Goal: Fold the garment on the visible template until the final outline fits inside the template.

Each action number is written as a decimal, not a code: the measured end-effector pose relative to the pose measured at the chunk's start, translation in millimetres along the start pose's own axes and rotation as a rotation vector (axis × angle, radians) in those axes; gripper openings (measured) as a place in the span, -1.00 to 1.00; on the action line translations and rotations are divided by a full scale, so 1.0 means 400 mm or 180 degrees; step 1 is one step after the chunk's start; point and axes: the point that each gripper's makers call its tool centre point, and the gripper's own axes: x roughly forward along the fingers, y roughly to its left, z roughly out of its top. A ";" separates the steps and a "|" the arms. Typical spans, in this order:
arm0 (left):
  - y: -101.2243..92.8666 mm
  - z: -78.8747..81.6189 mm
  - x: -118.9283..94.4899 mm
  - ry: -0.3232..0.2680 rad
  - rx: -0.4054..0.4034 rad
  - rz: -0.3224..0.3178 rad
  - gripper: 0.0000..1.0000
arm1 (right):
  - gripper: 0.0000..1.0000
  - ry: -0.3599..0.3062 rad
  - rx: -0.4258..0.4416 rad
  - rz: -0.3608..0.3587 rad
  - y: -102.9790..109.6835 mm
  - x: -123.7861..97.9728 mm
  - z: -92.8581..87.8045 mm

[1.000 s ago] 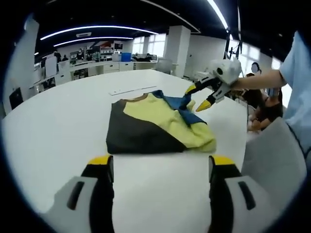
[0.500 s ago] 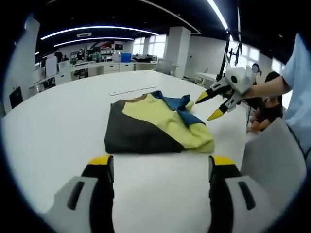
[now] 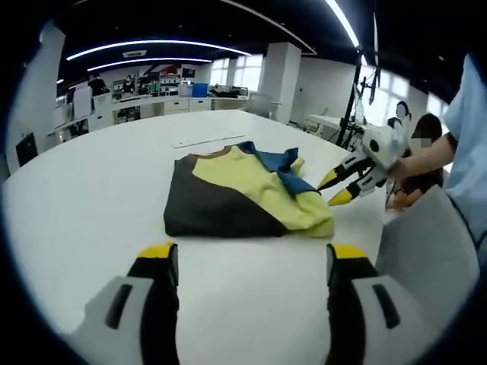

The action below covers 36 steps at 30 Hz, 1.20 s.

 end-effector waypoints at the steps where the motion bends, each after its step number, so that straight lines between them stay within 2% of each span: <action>1: 0.000 -0.002 -0.001 0.0008 0.0001 0.0003 0.53 | -0.76 0.0003 -0.0031 -0.0026 0.003 0.001 -0.001; 7: -0.002 -0.010 -0.003 0.0001 -0.0038 0.0015 0.53 | -0.76 -0.0051 0.0087 -0.0217 -0.013 0.004 0.006; 13: -0.004 -0.016 0.001 0.0007 -0.0060 0.0008 0.52 | -0.77 -0.0026 0.0123 -0.0266 -0.020 0.024 0.007; 18: -0.005 -0.018 0.002 0.0007 -0.0067 0.0008 0.52 | -0.77 -0.0051 0.0258 -0.0355 -0.029 0.030 0.013; 22: -0.006 -0.021 0.002 0.0016 -0.0070 0.0001 0.52 | -0.93 -0.0024 0.0253 -0.0440 -0.040 0.029 0.015; 24: -0.006 -0.021 0.001 0.0013 -0.0068 0.0002 0.52 | -1.00 -0.0012 0.0252 -0.0452 -0.042 0.027 0.014; 30: -0.005 -0.019 0.000 0.0011 -0.0063 0.0004 0.52 | -1.00 0.0011 0.0240 -0.0435 -0.042 0.011 0.008; 36: -0.006 -0.018 0.002 0.0001 -0.0067 -0.0001 0.51 | -1.00 -0.0107 0.0323 -0.0374 -0.054 -0.039 0.026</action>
